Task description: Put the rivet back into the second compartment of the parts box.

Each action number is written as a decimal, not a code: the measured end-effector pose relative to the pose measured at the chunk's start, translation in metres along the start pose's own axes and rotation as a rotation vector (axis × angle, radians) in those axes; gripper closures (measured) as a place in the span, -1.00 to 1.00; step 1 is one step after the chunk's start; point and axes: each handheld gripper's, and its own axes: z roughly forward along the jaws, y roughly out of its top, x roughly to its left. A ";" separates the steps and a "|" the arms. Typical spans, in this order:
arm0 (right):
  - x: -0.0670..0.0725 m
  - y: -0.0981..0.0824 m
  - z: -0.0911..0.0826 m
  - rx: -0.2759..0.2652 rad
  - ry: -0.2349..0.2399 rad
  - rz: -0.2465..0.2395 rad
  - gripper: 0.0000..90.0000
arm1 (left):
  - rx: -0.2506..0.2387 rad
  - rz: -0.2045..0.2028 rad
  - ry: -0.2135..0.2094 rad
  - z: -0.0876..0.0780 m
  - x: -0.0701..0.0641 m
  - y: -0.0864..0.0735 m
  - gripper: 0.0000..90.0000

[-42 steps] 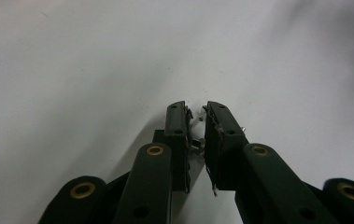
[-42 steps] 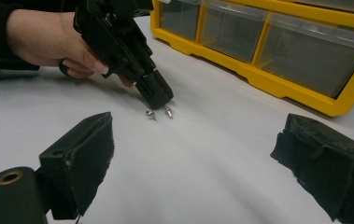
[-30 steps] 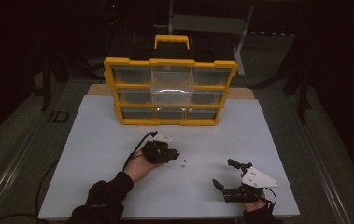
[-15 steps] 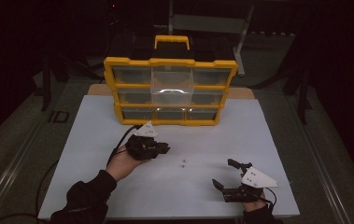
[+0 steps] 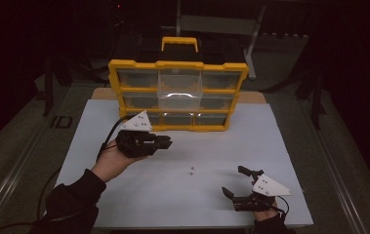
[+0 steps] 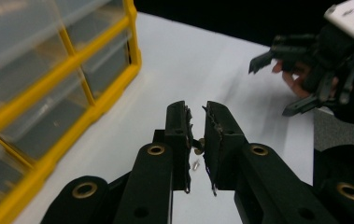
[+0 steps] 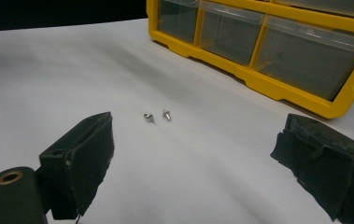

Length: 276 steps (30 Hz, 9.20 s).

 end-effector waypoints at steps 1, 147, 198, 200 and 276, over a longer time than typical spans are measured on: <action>0.000 0.000 0.000 0.000 -0.001 0.000 -0.78 | -0.009 0.005 -0.004 -0.003 0.001 0.003 0.75; 0.000 0.001 0.000 0.007 0.005 0.002 -0.78 | -0.006 -0.015 -0.249 0.104 -0.022 -0.073 -0.17; -0.001 0.000 0.000 0.013 0.008 0.004 -0.78 | 0.190 0.012 -0.177 0.166 -0.002 -0.104 0.83; -0.001 0.000 0.000 0.013 0.008 0.004 -0.78 | 0.187 0.017 -0.179 0.160 -0.001 -0.102 0.83; -0.001 0.000 0.000 0.005 0.001 0.005 -0.78 | -0.143 0.189 -0.125 -0.026 0.034 0.103 0.83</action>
